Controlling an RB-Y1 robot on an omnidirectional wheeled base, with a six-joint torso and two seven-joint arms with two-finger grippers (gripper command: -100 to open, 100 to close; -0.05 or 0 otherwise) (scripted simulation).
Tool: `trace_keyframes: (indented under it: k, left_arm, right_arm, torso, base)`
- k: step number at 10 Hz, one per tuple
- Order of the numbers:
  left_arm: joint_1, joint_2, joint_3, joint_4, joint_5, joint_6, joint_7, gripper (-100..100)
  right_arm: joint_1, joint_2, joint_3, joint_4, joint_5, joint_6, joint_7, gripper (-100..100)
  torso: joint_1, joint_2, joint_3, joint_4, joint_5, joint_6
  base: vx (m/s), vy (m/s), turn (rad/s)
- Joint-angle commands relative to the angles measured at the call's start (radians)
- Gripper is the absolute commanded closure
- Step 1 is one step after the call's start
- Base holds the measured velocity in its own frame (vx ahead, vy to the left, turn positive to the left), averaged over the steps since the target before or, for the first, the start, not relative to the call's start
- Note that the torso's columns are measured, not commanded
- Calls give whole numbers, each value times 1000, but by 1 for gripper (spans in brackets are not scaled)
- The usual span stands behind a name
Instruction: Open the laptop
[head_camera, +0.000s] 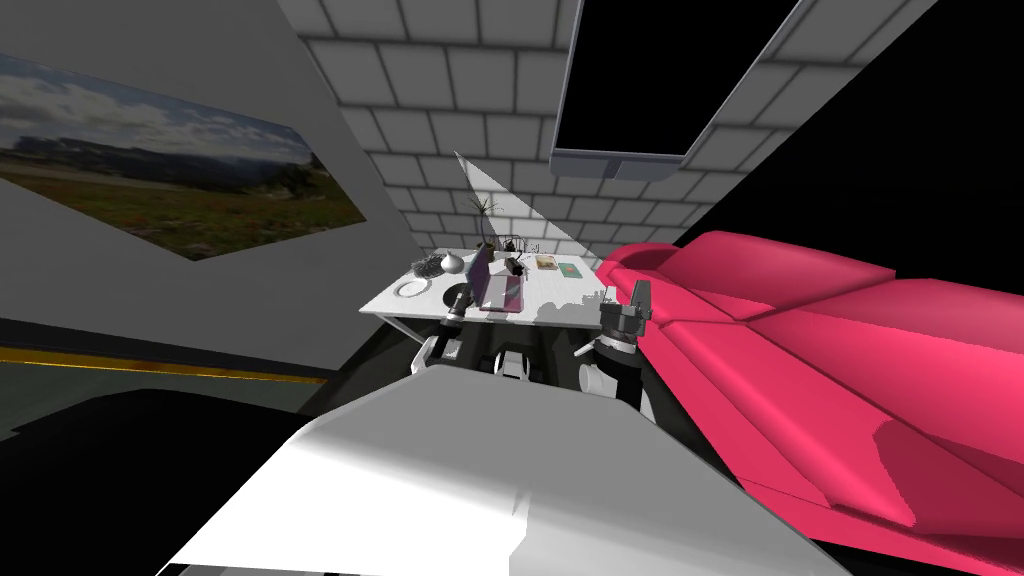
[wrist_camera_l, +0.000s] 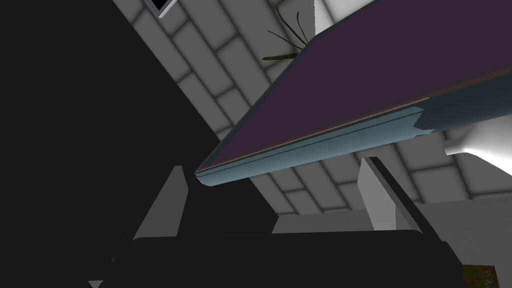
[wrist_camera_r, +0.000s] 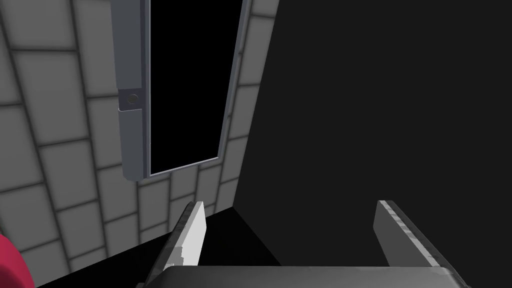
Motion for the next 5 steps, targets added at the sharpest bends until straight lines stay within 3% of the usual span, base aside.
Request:
trace_keyframes:
  k: [1,3,4,5]
  left_arm:
    - [-7,9,2,-40,0,48,10,-100]
    - [-7,11,2,-50,0,56,12,-100]
    - [-4,5,1,-23,0,27,6,100]
    - [-2,3,1,-11,0,14,3,100]
  right_arm:
    - [0,0,0,0,0,0,0,0]
    - [0,0,0,0,0,0,0,0]
    - [0,0,0,0,0,0,0,0]
    - [0,0,0,0,0,0,0,0]
  torso:
    - [0,-2,-1,0,0,0]
    - [-2,-5,-3,-2,0,0]
    - [-1,-4,-2,-1,0,0]
    - [-1,-2,-1,-1,0,0]
  base:
    - [55,-6,-26]
    - [37,-7,-13]
    - [-22,4,38]
    - [-53,6,27]
